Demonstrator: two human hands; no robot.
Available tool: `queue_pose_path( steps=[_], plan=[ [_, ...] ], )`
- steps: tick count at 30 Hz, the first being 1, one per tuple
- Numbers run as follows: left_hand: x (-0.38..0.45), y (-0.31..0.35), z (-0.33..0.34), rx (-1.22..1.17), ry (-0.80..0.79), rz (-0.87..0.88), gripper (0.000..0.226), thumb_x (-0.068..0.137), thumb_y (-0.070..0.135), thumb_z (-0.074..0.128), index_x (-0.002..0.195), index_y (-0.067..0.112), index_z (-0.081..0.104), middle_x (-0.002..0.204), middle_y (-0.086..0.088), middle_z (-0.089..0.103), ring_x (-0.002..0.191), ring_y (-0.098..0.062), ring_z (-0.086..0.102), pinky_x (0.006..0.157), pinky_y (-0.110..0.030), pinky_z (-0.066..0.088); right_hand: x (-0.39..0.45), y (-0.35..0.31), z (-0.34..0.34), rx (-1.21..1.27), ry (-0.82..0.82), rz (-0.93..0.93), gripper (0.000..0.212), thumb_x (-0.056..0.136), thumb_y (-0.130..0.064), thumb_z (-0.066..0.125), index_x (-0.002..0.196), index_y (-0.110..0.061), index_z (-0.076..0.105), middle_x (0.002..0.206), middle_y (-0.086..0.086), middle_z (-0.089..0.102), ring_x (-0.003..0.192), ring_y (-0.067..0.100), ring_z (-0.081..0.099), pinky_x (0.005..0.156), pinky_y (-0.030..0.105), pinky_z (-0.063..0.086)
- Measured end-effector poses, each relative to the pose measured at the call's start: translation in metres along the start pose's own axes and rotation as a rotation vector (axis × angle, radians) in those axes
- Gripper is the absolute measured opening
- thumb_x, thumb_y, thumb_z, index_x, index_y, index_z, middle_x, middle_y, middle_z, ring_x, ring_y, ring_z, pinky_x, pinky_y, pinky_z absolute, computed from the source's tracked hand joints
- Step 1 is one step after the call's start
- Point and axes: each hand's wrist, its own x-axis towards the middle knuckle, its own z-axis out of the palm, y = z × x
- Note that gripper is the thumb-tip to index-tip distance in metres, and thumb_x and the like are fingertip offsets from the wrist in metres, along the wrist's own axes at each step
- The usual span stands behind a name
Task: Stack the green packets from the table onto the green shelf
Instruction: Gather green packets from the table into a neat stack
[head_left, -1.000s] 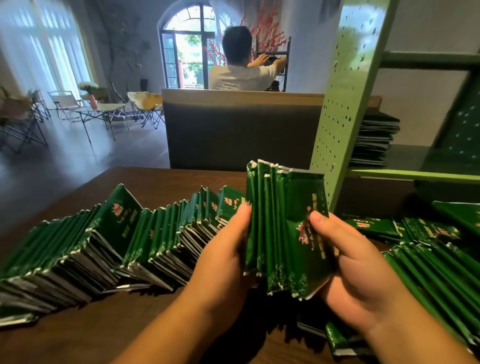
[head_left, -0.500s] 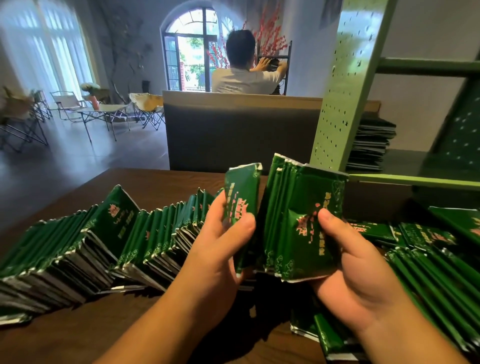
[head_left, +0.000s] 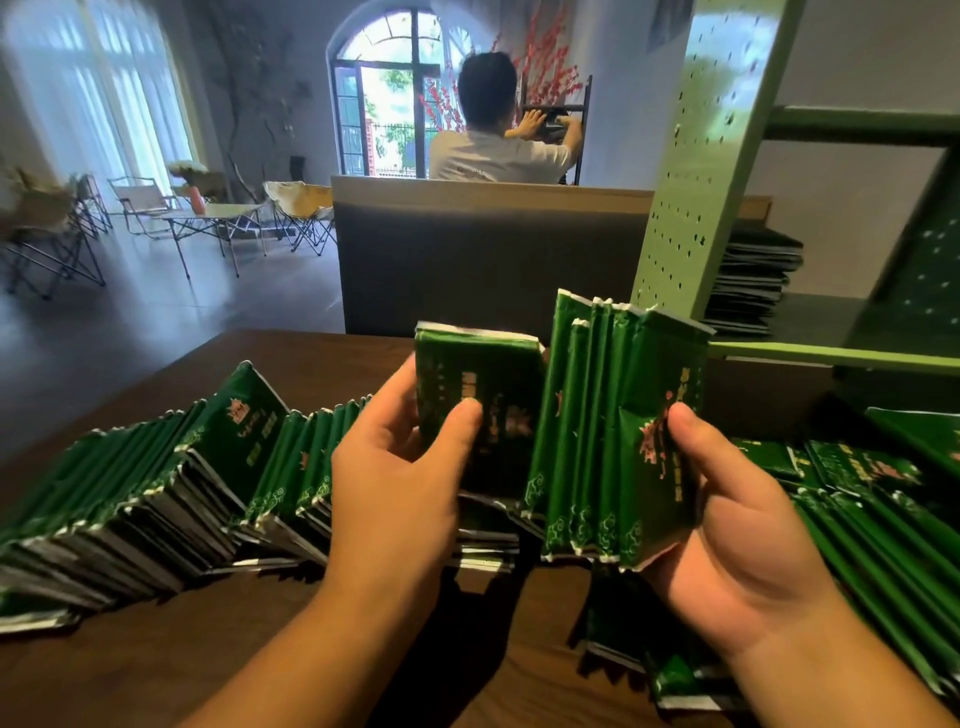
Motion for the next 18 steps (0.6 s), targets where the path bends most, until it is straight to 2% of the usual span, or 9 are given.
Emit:
queue_pose_path(
  steps=[2,4,5,8,13,16,18],
  plan=[
    [-0.002,0.002,0.000,-0.008,-0.028,0.007,0.027,0.093,0.008,0.065,0.115,0.022,0.073,0.104,0.007,0.079,0.097,-0.009,0.074,0.079,-0.021,0.060,-0.002,0.000,0.005,-0.032,0.005,-0.010,0.049,0.040,-0.026,0.099,0.080,-0.009,0.076,0.074,0.011,0.072,0.063,0.024,0.073,0.054,0.039,0.060],
    [-0.005,0.003,0.002,-0.070,-0.097,-0.029,0.020,0.092,0.011,0.065,0.108,0.019,0.075,0.098,0.003,0.079,0.088,-0.013,0.077,0.069,-0.024,0.062,-0.003,0.000,0.008,-0.061,0.023,-0.051,0.024,0.066,-0.020,0.074,0.087,-0.009,0.070,0.069,0.009,0.072,0.058,0.020,0.072,0.048,0.033,0.058],
    [-0.006,0.004,0.002,-0.088,-0.143,-0.041,0.020,0.090,0.012,0.065,0.107,0.017,0.074,0.097,0.002,0.080,0.085,-0.013,0.077,0.066,-0.023,0.061,-0.003,0.001,0.008,-0.085,0.030,-0.066,0.024,0.070,-0.017,0.067,0.092,-0.009,0.068,0.072,0.010,0.074,0.061,0.019,0.073,0.049,0.033,0.058],
    [-0.008,0.000,0.005,-0.120,-0.275,-0.101,0.029,0.079,0.022,0.067,0.108,0.020,0.072,0.102,0.002,0.079,0.091,-0.013,0.076,0.070,-0.022,0.060,-0.001,0.003,0.006,-0.169,0.044,-0.075,0.037,0.073,-0.017,0.066,0.108,-0.007,0.068,0.094,0.017,0.077,0.081,0.025,0.077,0.062,0.038,0.062],
    [-0.007,-0.012,0.004,-0.199,-0.292,-0.188,0.032,0.078,0.016,0.072,0.109,0.024,0.074,0.118,-0.008,0.073,0.107,-0.028,0.073,0.083,-0.045,0.061,0.001,0.005,0.004,-0.300,0.086,-0.075,0.047,0.070,-0.022,0.070,0.115,-0.007,0.068,0.102,0.019,0.077,0.091,0.029,0.076,0.080,0.044,0.057],
    [-0.005,-0.013,0.002,-0.232,-0.266,-0.222,0.027,0.082,0.016,0.080,0.106,0.025,0.075,0.119,-0.009,0.074,0.111,-0.032,0.070,0.093,-0.059,0.055,-0.001,0.004,0.006,-0.369,0.094,-0.117,0.046,0.069,-0.025,0.070,0.111,-0.007,0.069,0.095,0.015,0.078,0.086,0.027,0.077,0.069,0.039,0.062],
    [-0.005,-0.012,0.002,-0.261,-0.264,-0.241,0.030,0.079,0.015,0.073,0.107,0.024,0.075,0.120,-0.011,0.073,0.113,-0.034,0.070,0.096,-0.061,0.053,-0.002,0.004,0.006,-0.387,0.086,-0.141,0.037,0.070,-0.026,0.069,0.102,-0.008,0.073,0.092,0.016,0.078,0.082,0.026,0.077,0.063,0.035,0.063]
  ],
)
